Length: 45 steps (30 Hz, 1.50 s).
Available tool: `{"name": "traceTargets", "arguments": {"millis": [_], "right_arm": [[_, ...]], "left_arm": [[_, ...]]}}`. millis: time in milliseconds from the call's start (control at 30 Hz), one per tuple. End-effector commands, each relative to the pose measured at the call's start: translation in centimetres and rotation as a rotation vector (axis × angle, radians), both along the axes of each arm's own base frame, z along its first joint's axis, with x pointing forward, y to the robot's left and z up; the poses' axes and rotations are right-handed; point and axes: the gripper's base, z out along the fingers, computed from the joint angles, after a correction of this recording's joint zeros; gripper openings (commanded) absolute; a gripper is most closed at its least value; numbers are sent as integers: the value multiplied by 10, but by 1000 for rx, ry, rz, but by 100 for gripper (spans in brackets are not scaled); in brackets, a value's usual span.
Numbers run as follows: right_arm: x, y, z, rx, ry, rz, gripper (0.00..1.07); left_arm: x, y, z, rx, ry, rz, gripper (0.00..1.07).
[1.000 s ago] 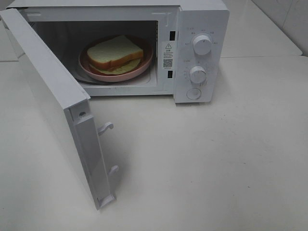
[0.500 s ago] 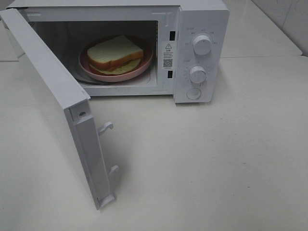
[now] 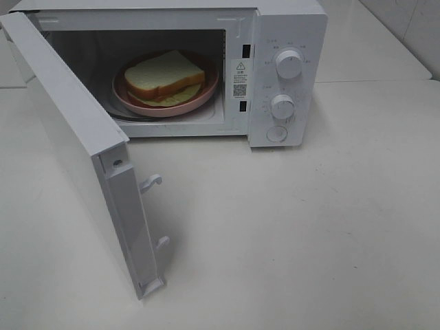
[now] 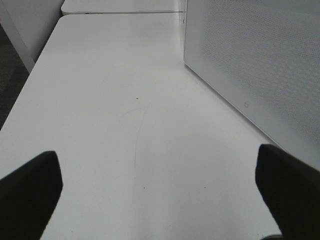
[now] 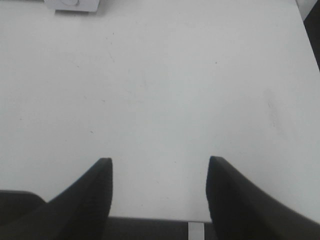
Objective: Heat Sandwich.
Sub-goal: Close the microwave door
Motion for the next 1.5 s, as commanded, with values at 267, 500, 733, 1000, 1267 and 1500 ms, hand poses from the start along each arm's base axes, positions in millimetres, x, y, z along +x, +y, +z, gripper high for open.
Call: {"name": "traceTargets", "arguments": {"millis": [267, 500, 733, 1000, 1267, 1500], "right_arm": [[-24, 0, 0, 22, -183, 6, 57], [-23, 1, 0, 34, -179, 13, 56], [-23, 1, -1, 39, -178, 15, 58], [-23, 1, -1, 50, -177, 7, 70], [-23, 1, -1, 50, -177, 7, 70], [-23, 1, -1, 50, -177, 7, 70]], "left_arm": [[-2, 0, 0, -3, -30, 8, 98], [-2, 0, 0, -4, -27, 8, 98], [-2, 0, 0, -4, -27, 8, 98], [-2, 0, 0, -4, -27, 8, 98], [-2, 0, 0, -4, -27, 8, 98], [-2, 0, 0, -4, -27, 8, 98]]}}
